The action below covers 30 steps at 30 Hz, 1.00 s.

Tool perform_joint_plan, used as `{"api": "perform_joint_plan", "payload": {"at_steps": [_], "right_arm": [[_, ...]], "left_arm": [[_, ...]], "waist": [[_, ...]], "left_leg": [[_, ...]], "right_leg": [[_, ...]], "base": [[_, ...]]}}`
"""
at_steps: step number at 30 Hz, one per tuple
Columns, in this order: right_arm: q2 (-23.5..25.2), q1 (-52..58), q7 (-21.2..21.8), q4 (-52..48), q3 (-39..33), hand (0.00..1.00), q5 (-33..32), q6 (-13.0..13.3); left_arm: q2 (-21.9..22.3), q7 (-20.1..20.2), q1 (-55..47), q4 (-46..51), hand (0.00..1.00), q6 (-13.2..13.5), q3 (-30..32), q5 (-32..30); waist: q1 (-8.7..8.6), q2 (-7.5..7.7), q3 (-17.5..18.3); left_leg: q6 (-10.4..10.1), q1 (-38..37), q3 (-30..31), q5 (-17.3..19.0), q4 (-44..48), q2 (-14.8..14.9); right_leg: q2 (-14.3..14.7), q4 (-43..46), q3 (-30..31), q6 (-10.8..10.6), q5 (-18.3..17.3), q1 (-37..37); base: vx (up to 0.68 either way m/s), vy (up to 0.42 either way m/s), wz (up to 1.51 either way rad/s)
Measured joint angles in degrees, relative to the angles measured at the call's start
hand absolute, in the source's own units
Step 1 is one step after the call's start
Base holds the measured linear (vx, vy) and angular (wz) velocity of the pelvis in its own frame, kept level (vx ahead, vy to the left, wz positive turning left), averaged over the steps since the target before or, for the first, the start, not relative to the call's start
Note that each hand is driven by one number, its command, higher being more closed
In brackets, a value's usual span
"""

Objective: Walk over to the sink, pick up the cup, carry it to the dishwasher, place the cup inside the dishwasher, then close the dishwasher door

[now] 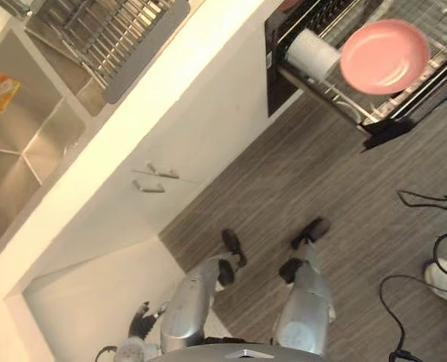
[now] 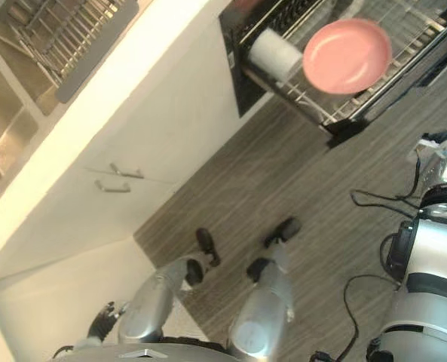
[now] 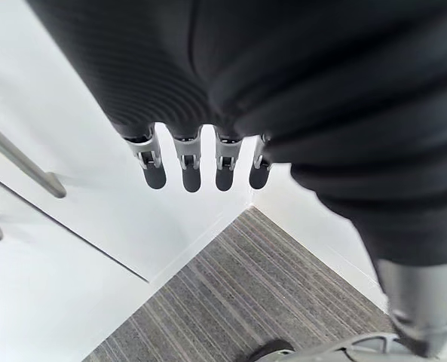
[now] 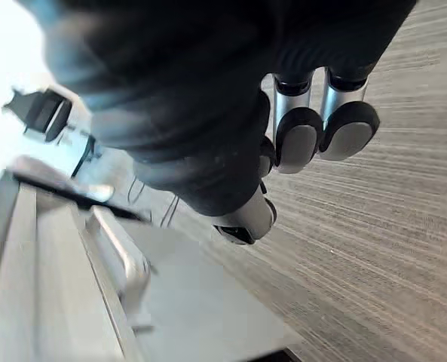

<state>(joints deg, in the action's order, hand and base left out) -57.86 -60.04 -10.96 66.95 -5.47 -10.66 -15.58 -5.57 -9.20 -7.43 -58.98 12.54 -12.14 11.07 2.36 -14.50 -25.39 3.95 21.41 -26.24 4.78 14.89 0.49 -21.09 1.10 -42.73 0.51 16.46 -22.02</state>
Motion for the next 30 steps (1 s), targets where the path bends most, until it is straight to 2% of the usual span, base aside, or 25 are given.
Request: {"api": "perform_joint_plan", "payload": {"at_steps": [2, 3, 5, 6, 7, 10, 12, 16, 17, 20, 21, 25, 26, 28, 30], "right_arm": [[0.21, -1.36, 1.15, -3.19, 3.63, 1.0, 4.51, -0.99], [0.41, -2.0, 1.58, -3.69, 5.05, 1.0, 5.32, -1.05], [1.4, -4.73, 3.2, -5.49, 9.71, 1.0, 11.08, -1.2], [1.57, -5.65, 3.39, -5.25, 10.75, 1.0, 12.87, -1.91], [1.46, -6.03, 3.55, -5.14, 12.6, 1.0, 17.64, -3.35], [1.27, -7.03, 4.39, -5.13, 16.29, 1.0, 24.56, -3.67], [1.33, -8.46, 4.71, -5.13, 19.04, 1.0, 28.34, -3.78], [1.63, -10.79, 4.56, -5.11, 21.91, 1.0, 31.34, -3.74], [1.64, -11.05, 4.5, -5.1, 22.99, 1.0, 31.38, -3.72], [3.25, -11.48, 4.21, -5.1, 23.67, 1.0, 31.43, -3.65], [3.54, -12.2, 4.0, -5.12, 25.44, 1.0, 32.08, -2.04], [3.07, -15.32, 1.3, -4.84, 27.38, 1.0, 33.54, -1.42], [2.67, -16.07, 0.17, -4.71, 27.74, 1.0, 33.48, 0.4], [3.81, -18.93, -0.46, -2.79, 28.7, 1.0, 33.45, 2.04], [5.59, -20.62, -2.27, -1.61, 28.7, 1.0, 33.52, 6.15]], "left_arm": [[0.47, 0.11, 0.57, 1.0, 0.0, -0.02, -0.9, 0.0], [0.31, 0.12, 0.66, 1.23, 0.0, 0.01, -1.1, 0.0], [0.1, 0.66, 0.9, 2.19, 0.0, 0.05, -1.62, 0.04], [0.1, 0.87, 1.04, 2.21, 0.0, 0.08, -1.68, 0.04], [0.08, 1.21, 1.08, 2.27, 0.0, 0.08, -1.87, 0.08], [0.06, 1.43, 1.08, 2.46, 0.0, -0.05, -1.95, 0.12], [0.01, 2.11, 1.05, 3.21, 0.0, -0.16, -2.04, 0.11], [0.03, 2.71, 1.04, 3.48, 0.0, -0.03, -2.24, 0.12], [0.03, 3.3, 1.03, 3.65, 0.0, -0.03, -2.29, 0.13], [0.14, 3.83, -0.33, 4.41, 0.0, 0.21, -2.65, 0.42], [0.29, 4.4, -1.01, 4.41, 0.0, 0.39, -2.73, 0.69], [1.4, 5.0, -2.45, 4.39, 0.0, 0.8, -2.57, 1.07], [1.39, 5.54, -2.58, 4.37, 0.0, 0.99, -2.43, 1.06], [1.45, 6.28, -2.69, 4.37, 0.0, 1.07, -1.86, 0.98], [1.46, 7.19, -2.85, 4.29, 0.0, 1.01, -1.38, 0.44]], "waist": [[0.78, -0.82, -0.27], [1.12, -0.83, -0.26], [2.12, -0.92, -0.2], [2.47, -0.93, -0.19], [2.83, -0.93, -0.19], [2.93, -0.99, -0.15], [3.75, -1.15, -0.04], [4.37, -1.45, 0.17], [5.07, -1.47, 0.19], [5.89, -1.8, 0.44], [6.2, -2.09, 0.65], [8.29, -2.49, 0.94], [9.32, -2.49, 0.94], [10.51, -2.6, 1.02], [11.98, -2.67, 1.08]], "left_leg": [[0.09, 0.7, -0.1, -0.28, -0.03, -0.03], [0.07, 0.83, -0.22, -0.37, -0.08, -0.02], [0.08, 1.21, -0.16, -0.7, -0.16, -0.01], [0.09, 1.29, -0.08, -0.75, -0.14, -0.01], [0.18, 1.65, 0.52, -1.04, -0.25, -0.21], [0.43, 1.58, 1.29, -2.16, -1.94, -1.06], [0.33, 1.57, 1.83, -2.7, -2.39, -1.13], [-0.79, 1.36, 3.89, -3.94, -4.45, -1.15], [-1.01, 0.92, 4.64, -4.79, -5.37, -1.16], [-1.68, -0.54, 7.38, -6.57, -7.86, -1.18], [-1.82, -0.62, 8.54, -6.96, -8.19, -1.17], [-1.85, -1.03, 11.86, -8.78, -9.63, -1.42], [-2.01, -1.52, 12.85, -9.26, -10.33, -1.52], [-2.29, -1.58, 14.14, -9.59, -10.51, -1.57], [-2.59, -1.83, 15.74, -10.34, -11.45, -1.61]], "right_leg": [[-0.03, -0.13, 0.0, 0.16, 0.16, -0.71], [-0.04, -0.13, -0.01, 0.24, 0.21, -0.96], [-0.08, -0.12, -0.21, 0.43, 0.29, -1.32], [-0.13, -0.11, -0.32, 0.46, 0.28, -1.33], [-0.42, 0.09, -0.84, 0.51, 0.17, -1.33], [-1.17, 0.23, -1.98, 0.88, -0.22, -1.33], [-1.46, 0.59, -2.32, 0.79, -0.69, -1.29], [-1.81, 2.34, -4.8, 1.19, -2.28, -0.88], [-1.79, 2.94, -5.5, 1.26, -2.92, -0.61], [-2.63, 6.6, -8.03, 1.3, -5.9, 0.51], [-3.23, 8.42, -9.05, 1.23, -7.29, 0.77], [-5.23, 12.94, -12.38, 0.93, -10.73, 1.87], [-5.89, 14.46, -13.31, 0.75, -11.84, 2.43], [-6.74, 16.35, -14.72, 0.54, -13.0, 3.08], [-7.45, 18.14, -16.58, 0.33, -14.41, 3.94]], "base": [[-0.03, 0.045, -0.01], [-0.03, 0.043, -0.02], [-0.01, 0.035, 0.02], [-0.01, 0.045, 0.15], [0.01, 0.05, 0.17], [0.02, 0.041, 0.19], [0.03, 0.018, 0.09], [0.04, -0.026, 0.23], [0.07, -0.06, 0.26], [0.09, -0.051, 0.35], [0.09, -0.035, 0.39], [0.09, -0.029, 0.45], [0.07, -0.024, 0.32], [0.08, -0.034, 0.36], [0.1, -0.047, 0.41]]}}
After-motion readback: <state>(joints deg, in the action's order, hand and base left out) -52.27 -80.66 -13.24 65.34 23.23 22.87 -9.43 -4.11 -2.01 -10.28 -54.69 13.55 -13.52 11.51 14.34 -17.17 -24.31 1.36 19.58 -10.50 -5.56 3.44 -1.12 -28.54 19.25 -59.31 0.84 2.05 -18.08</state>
